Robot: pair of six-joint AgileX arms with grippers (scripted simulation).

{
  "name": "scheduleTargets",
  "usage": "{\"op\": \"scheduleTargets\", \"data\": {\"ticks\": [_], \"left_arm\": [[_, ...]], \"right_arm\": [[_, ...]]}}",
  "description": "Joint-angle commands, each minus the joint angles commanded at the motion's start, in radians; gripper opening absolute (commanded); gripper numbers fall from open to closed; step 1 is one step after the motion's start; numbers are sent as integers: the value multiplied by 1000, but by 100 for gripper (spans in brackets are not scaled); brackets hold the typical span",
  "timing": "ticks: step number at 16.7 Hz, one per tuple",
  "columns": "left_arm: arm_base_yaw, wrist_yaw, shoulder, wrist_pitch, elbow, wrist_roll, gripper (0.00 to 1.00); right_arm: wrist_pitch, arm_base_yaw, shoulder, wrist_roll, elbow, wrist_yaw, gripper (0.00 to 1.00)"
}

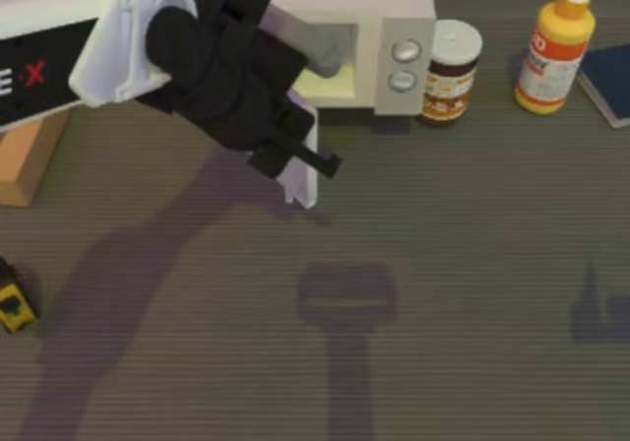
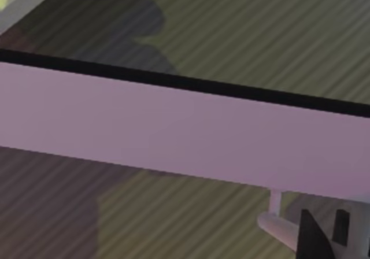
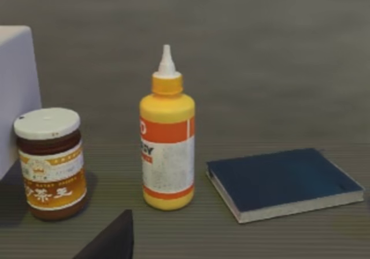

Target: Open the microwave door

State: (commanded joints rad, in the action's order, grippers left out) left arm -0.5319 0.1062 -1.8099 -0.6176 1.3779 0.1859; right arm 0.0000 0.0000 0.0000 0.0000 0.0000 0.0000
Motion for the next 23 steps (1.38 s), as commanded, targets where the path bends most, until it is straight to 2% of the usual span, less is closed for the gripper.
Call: {"op": "scheduleTargets", "data": {"ticks": [4, 11, 23], "left_arm": [[1, 13, 3, -2, -8, 11, 0], [56, 82, 45, -15, -52, 149, 0], [56, 82, 45, -15, -52, 149, 0]], "right_arm": [[0, 0, 0, 0, 0, 0, 100], [0, 0, 0, 0, 0, 0, 100], [0, 0, 0, 0, 0, 0, 100]]}}
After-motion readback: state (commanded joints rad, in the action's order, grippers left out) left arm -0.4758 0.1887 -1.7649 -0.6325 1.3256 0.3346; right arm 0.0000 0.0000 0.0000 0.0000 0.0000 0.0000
